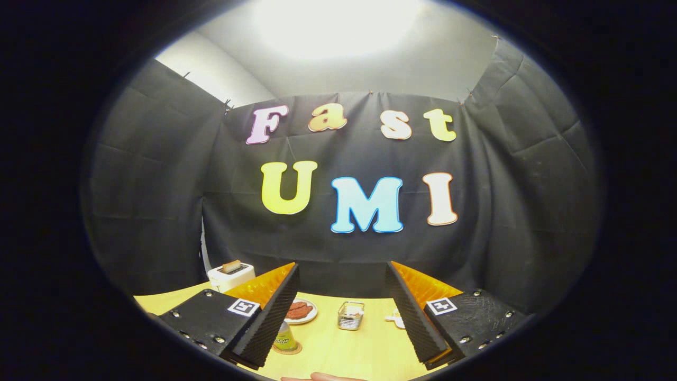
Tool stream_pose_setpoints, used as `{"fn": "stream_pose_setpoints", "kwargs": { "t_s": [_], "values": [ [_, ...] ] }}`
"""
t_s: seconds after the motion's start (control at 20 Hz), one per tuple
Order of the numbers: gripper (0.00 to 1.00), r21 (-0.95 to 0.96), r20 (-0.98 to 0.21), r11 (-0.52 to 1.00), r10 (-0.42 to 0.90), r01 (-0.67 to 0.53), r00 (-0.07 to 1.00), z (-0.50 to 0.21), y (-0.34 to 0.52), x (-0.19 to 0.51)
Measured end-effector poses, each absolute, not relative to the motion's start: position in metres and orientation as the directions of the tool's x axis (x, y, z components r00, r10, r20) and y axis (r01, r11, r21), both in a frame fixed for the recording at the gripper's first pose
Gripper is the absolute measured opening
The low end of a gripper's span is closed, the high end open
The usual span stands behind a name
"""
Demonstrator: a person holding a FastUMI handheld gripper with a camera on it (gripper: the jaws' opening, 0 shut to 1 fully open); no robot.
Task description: Take the bottle from table, then pour the juice into the cup, finally place the bottle on the coaster
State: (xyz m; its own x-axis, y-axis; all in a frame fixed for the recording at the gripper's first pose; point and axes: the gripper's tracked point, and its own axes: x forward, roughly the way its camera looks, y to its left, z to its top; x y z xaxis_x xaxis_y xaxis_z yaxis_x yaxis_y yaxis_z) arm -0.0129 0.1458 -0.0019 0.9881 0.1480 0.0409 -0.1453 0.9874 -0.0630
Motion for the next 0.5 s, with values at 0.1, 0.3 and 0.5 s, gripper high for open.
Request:
{"fn": "stream_pose_setpoints", "kwargs": {
  "t_s": [0.1,0.3,0.5],
  "values": [
    [0.99,-0.074,0.068,0.99,0.126,-0.121,0.99,0.017,0.132,-0.025],
    [0.99,-0.08,0.066,0.992,0.1,-0.095,0.993,0.012,0.117,-0.032],
    [0.99,-0.082,0.053,0.993,0.091,-0.086,0.994,-0.002,0.097,-0.024]
  ]
}}
